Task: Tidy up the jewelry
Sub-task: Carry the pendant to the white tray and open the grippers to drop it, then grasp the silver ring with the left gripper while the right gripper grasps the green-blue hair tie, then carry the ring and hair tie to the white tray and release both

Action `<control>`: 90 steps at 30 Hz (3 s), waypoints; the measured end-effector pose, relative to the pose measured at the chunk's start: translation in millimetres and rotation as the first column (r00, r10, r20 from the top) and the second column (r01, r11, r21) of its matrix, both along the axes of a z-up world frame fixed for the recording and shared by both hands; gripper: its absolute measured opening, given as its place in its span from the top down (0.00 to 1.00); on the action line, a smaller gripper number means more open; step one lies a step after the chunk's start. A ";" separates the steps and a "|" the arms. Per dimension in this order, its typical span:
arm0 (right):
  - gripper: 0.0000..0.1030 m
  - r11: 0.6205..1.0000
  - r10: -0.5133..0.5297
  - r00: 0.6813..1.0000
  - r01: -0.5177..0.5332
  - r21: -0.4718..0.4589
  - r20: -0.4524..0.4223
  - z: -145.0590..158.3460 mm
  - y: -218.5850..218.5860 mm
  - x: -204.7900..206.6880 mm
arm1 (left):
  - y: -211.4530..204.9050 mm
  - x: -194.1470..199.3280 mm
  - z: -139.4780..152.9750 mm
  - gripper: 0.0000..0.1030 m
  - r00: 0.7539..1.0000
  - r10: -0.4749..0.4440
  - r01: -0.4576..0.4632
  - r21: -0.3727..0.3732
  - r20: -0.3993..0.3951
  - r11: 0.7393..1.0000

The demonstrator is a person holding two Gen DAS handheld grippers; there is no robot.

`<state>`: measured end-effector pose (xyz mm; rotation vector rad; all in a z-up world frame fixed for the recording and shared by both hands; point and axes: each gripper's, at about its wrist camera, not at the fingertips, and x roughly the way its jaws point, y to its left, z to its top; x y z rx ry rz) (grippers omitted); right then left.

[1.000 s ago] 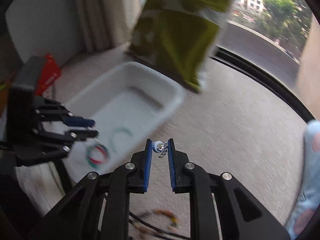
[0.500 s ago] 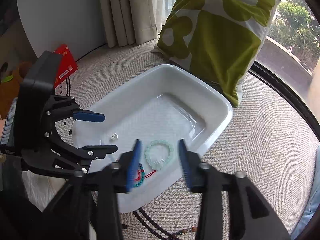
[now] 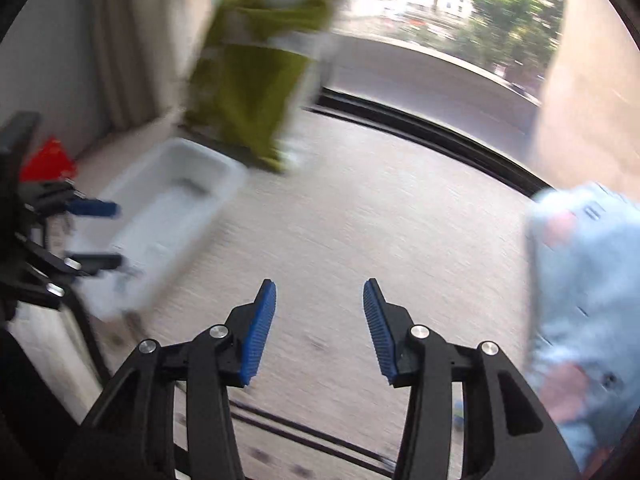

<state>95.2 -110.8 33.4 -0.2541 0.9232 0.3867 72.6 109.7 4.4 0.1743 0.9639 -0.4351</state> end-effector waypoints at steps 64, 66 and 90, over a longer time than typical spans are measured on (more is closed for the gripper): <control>0.75 0.985 -0.139 0.965 0.112 -0.130 -0.221 -138.2 -167.1 9.4 | -162.3 62.8 -116.6 0.44 0.993 -0.083 0.085 0.021 -0.083 0.996; 0.75 0.985 -0.139 0.965 0.112 -0.129 -0.222 -138.0 -167.8 9.6 | -166.5 64.8 -116.6 0.44 0.993 -0.087 0.090 0.030 -0.082 0.995; 0.75 0.995 -0.074 0.984 0.064 -0.071 -0.159 -89.7 -137.3 12.7 | -148.4 61.1 -72.1 0.80 0.996 -0.085 0.086 0.028 -0.030 0.996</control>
